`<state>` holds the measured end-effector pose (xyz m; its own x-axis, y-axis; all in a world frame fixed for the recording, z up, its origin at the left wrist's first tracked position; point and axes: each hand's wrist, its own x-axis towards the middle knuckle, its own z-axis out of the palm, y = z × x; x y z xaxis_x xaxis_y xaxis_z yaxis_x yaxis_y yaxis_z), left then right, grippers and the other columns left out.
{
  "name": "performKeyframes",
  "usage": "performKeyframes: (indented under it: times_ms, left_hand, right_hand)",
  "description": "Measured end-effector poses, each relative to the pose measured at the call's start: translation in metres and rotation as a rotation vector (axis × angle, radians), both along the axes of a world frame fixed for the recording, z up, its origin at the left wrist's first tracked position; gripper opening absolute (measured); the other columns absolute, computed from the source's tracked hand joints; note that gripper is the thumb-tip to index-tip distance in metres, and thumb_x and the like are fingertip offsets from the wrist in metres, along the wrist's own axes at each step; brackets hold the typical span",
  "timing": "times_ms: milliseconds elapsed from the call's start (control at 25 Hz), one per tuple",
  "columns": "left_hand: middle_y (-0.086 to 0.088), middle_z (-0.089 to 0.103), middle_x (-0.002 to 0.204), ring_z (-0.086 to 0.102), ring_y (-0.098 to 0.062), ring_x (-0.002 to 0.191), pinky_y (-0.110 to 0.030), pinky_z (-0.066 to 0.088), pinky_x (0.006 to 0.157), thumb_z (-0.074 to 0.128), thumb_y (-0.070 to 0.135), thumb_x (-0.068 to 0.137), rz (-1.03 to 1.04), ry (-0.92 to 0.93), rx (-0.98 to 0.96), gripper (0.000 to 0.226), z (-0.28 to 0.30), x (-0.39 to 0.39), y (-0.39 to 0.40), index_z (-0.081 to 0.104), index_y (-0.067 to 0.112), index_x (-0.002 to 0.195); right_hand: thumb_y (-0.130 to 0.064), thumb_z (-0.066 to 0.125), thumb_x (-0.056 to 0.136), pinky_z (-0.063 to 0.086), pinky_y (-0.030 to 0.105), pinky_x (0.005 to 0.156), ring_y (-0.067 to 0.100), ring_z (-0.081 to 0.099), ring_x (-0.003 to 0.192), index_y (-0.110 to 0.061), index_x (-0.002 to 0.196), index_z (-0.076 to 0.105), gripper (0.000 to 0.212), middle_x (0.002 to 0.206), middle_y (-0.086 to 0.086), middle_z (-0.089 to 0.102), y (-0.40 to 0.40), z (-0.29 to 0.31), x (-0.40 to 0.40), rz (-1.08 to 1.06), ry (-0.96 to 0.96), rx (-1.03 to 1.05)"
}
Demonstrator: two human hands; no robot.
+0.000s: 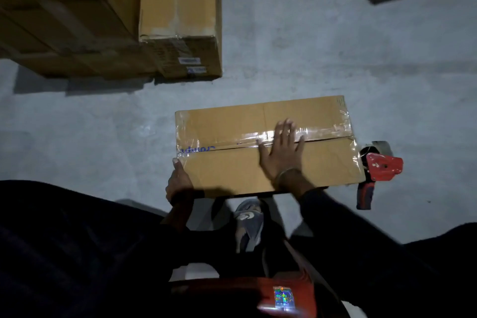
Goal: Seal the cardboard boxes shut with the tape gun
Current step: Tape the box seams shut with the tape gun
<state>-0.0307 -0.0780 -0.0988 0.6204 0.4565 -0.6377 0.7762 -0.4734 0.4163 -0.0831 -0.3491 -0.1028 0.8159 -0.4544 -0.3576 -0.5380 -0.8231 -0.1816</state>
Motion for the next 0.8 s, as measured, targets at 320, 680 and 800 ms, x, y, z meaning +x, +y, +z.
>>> performKeyframes:
  times_ms: [320,680,800]
  left_hand:
    - [-0.029,0.038,0.157,0.041,-0.044,0.143,-0.051,0.029,0.118,0.016,0.059,0.108,-0.098,0.065,-0.062,0.074,0.024,0.021,0.0,0.031,0.006,0.158]
    - [-0.023,0.047,0.147,0.054,-0.045,0.13,-0.051,0.046,0.107,0.072,0.059,0.088,-0.287,-0.009,-0.074,0.086,0.026,0.046,-0.021,0.035,0.004,0.143]
    - [-0.017,0.059,0.136,0.061,-0.042,0.119,-0.052,0.05,0.102,0.072,0.076,0.077,-0.255,-0.114,-0.047,0.088,0.012,0.051,-0.022,0.042,0.015,0.134]
  right_hand:
    - [-0.073,0.0,0.093,0.0,0.06,0.124,0.026,-0.021,0.156,-0.032,0.163,-0.01,0.081,0.169,0.001,-0.022,0.019,0.036,-0.001,0.442,0.217,0.106]
    - [-0.074,0.047,0.09,0.03,0.06,0.117,0.044,0.028,0.147,-0.012,0.159,0.02,0.097,0.16,0.027,0.026,-0.152,0.056,-0.076,-0.557,0.071,0.07]
    - [-0.088,0.049,0.079,0.045,0.057,0.106,0.042,0.052,0.13,-0.014,0.146,0.036,0.1,0.144,0.021,0.053,-0.161,0.026,-0.076,-0.673,-0.059,0.271]
